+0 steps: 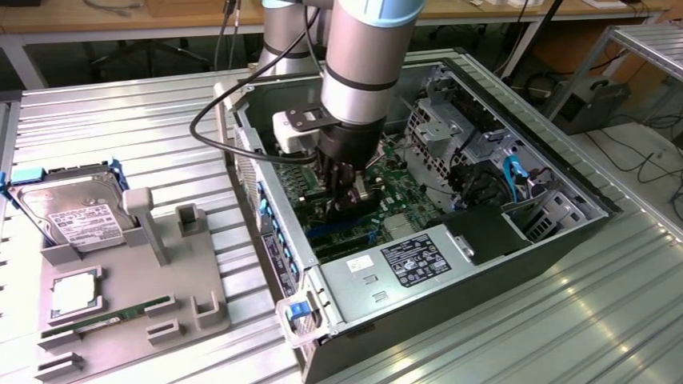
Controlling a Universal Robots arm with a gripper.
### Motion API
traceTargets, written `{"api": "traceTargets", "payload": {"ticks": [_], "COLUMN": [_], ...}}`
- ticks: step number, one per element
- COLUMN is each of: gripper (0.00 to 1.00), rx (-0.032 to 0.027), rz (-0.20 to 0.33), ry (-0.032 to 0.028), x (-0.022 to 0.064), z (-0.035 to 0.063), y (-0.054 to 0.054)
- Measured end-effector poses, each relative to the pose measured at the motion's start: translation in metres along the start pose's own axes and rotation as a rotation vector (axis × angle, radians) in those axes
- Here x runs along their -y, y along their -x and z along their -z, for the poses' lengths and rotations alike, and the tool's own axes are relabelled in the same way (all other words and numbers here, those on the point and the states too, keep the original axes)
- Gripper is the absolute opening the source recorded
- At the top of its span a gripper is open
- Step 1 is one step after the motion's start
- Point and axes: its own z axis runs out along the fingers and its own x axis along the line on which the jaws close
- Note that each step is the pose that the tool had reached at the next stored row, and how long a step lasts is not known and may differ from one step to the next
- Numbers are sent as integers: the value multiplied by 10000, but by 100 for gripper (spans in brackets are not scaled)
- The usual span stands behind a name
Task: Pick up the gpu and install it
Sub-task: 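Insert the gpu into the slot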
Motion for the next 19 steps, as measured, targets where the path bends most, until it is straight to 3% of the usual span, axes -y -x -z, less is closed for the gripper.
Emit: {"api": "traceTargets", "payload": {"ticks": [12, 19], "gripper": [26, 26], "rx": [-3, -17], "rz": [0, -1], "ry": [0, -6], "x": [-36, -35], "z": [-57, -27], "y": [-1, 0]}}
